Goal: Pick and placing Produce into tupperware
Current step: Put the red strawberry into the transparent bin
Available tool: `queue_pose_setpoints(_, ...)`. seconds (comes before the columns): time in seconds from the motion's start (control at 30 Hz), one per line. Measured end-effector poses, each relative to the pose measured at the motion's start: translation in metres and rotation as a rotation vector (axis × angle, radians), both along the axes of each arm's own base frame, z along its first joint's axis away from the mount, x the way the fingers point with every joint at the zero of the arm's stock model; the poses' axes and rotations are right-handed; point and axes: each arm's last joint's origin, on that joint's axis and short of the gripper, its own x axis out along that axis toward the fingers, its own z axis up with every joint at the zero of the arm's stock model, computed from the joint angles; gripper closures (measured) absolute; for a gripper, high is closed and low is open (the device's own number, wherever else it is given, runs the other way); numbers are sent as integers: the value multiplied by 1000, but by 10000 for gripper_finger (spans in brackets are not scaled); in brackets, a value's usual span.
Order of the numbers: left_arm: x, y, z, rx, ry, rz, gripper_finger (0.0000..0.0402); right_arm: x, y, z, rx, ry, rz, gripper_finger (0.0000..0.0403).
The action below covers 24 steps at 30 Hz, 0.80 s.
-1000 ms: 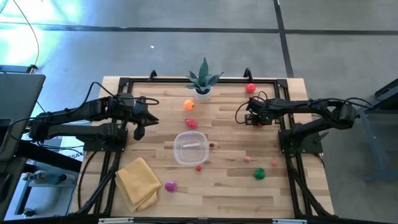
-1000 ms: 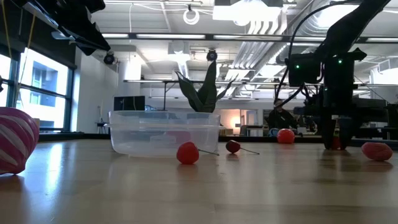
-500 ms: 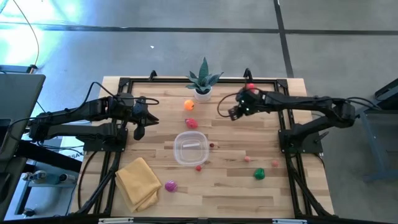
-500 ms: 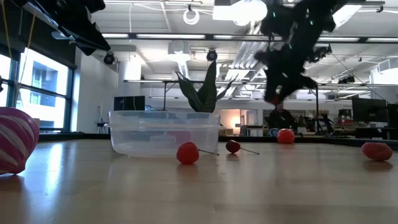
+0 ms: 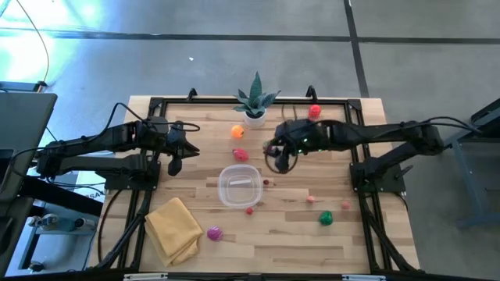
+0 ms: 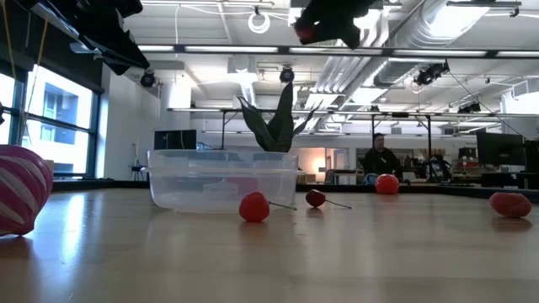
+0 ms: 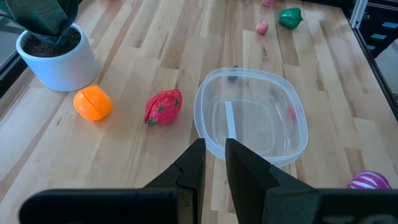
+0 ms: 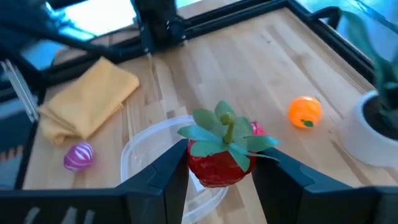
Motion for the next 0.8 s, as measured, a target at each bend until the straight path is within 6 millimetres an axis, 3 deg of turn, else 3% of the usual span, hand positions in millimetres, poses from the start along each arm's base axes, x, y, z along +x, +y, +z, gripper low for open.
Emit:
queue_pose_setpoints(0.43,0,0,0,0,0,0,348,105,12,-62,-31,196,222,254)
queue_pose_setpoints(0.63,0,0,0,0,0,0,348,129,13,-105,4,369,253,254)
queue_pose_setpoints(0.8,0,0,0,0,0,0,348,136,15,-137,34,443,277,254)
